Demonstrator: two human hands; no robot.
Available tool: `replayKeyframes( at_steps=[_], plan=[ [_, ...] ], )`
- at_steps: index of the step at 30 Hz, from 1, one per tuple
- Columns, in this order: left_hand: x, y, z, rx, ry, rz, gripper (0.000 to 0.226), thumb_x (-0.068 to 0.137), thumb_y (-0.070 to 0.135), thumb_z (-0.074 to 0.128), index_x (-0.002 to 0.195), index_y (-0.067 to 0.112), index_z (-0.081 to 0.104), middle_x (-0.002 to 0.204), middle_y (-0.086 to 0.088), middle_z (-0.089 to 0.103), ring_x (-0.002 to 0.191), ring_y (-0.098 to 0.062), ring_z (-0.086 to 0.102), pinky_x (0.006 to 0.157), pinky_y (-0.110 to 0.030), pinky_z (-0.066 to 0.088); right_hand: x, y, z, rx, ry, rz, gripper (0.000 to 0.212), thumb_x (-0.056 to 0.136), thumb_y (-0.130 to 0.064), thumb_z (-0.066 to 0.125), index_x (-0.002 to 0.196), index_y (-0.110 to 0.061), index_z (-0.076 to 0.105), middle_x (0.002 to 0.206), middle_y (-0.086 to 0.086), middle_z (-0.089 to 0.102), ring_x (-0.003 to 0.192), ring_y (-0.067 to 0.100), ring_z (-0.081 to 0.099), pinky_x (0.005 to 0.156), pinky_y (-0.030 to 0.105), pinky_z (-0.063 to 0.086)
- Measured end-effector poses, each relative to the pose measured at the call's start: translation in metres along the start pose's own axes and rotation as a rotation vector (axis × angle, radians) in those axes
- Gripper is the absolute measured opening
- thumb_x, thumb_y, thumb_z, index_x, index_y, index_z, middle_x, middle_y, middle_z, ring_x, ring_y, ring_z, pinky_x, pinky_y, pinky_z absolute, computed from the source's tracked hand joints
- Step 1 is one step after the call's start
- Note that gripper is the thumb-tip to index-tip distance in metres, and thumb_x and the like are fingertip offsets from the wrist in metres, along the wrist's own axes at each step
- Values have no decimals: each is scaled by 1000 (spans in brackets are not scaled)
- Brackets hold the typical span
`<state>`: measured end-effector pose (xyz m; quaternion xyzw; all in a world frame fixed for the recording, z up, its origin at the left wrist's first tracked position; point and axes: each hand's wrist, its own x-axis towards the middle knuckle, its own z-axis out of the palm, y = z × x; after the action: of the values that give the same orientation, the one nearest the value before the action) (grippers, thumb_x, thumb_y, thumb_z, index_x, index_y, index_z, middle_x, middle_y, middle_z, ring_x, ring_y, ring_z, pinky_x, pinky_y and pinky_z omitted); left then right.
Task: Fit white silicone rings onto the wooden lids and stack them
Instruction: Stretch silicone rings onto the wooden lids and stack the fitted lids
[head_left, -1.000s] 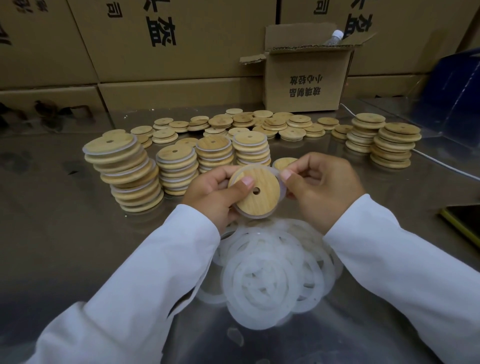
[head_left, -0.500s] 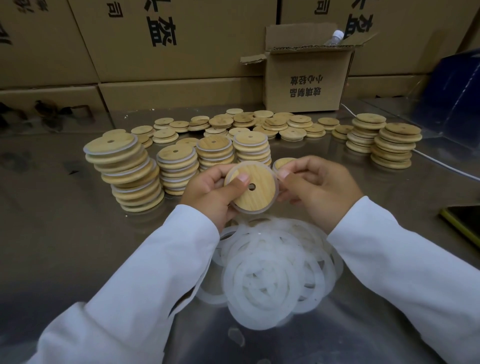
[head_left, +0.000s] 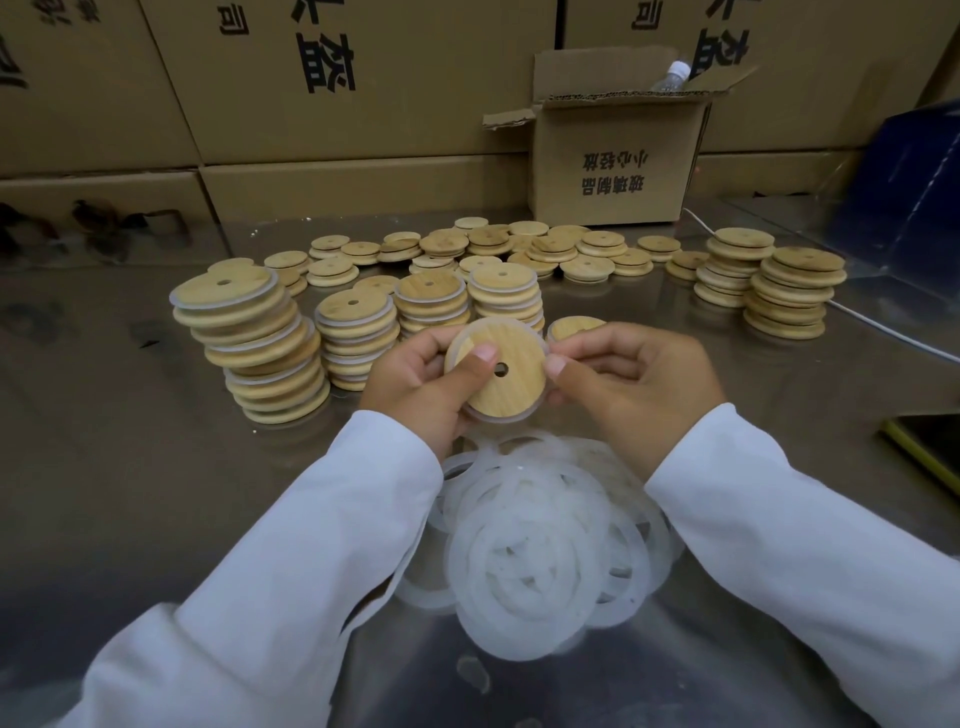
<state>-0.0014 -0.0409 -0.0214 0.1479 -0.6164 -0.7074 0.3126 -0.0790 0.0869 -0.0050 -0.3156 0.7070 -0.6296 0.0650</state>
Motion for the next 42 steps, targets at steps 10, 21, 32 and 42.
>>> replayKeyframes(
  at_steps=[10,21,32,42],
  plan=[
    [-3,3,0,102,-27,61,11,76,15,68,85,21,69,79,-2,73,83,-26,67,86,-57,50,4,-18,-9,-24,-121,351,19,86,-19,62,68,-26,63,64,-10,56,63,2,49,50,10,38],
    [-2,6,0,205,-9,142,16,84,6,63,82,22,66,76,3,72,78,-20,68,73,-43,57,2,-12,-5,-105,-80,202,25,88,-14,57,64,-19,62,57,-6,59,47,3,48,53,17,42],
    [0,0,0,11,-54,-32,11,85,6,58,88,13,65,74,-1,72,71,-15,69,62,-28,58,4,-6,-8,-50,-81,129,19,85,-10,62,69,-19,64,54,-7,64,42,-1,52,47,8,43],
    [-2,-1,2,3,-97,-48,12,83,7,60,91,13,66,78,-3,73,75,-16,69,67,-30,58,8,0,-6,-62,-224,140,8,81,-20,66,87,-14,66,65,-3,61,43,-3,50,52,12,39]
  ],
)
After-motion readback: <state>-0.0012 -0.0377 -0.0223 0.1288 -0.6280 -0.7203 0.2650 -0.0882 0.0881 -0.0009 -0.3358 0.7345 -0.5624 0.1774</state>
